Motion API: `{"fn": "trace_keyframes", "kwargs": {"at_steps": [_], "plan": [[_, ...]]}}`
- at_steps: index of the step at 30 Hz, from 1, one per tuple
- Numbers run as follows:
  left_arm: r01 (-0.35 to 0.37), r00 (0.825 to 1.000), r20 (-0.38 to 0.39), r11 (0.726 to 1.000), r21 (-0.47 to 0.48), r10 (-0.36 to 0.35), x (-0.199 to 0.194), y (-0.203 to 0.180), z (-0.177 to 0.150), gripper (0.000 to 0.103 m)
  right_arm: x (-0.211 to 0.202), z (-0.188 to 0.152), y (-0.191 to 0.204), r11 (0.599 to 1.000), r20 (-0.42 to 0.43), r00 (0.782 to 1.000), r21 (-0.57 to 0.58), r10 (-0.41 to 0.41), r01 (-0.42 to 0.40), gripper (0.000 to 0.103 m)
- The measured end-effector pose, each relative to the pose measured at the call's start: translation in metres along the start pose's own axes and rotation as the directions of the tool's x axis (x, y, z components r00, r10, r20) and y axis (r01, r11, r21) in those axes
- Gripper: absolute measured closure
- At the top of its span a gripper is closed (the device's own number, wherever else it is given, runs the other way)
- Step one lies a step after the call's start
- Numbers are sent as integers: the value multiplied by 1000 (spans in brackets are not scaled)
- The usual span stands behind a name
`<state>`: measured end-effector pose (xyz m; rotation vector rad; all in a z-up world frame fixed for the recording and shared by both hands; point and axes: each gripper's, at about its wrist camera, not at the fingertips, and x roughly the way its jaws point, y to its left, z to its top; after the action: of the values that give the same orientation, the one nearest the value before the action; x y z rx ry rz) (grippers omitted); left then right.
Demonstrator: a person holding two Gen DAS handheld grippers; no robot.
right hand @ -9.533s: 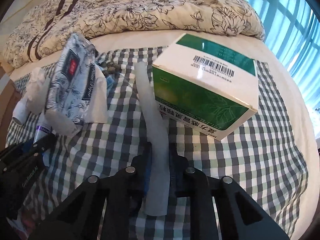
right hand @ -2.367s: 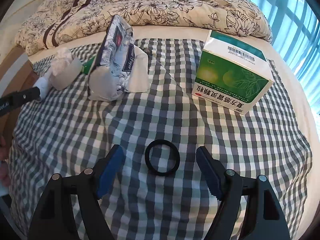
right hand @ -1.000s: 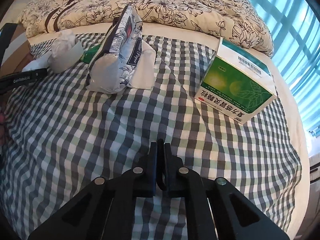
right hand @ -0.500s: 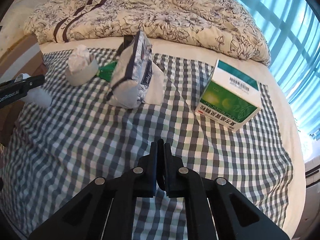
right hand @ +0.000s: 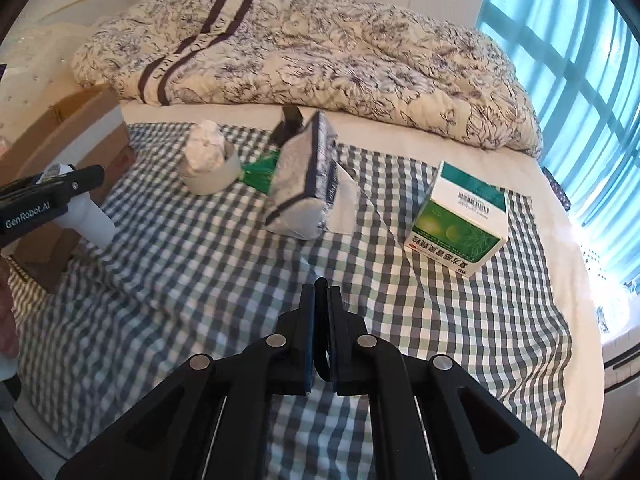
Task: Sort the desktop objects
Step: 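Lift the plug adapter and black ring and carry both over the cardboard box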
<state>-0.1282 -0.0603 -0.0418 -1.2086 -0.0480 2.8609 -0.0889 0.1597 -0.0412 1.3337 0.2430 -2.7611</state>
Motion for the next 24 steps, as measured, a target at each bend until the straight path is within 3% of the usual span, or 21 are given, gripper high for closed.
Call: {"fn": "trace_keyframes", "kwargs": {"at_steps": [12,24], "plan": [[10,998,56,1000,-11,-10,-61,9,1,53,-53,7,25,995,81,992,-35,94,-92,98],[-10,993,115,1000,-5,11,-106,23,21,53,-89,26,38,990,151,979,-54,139,-133,98]]}}
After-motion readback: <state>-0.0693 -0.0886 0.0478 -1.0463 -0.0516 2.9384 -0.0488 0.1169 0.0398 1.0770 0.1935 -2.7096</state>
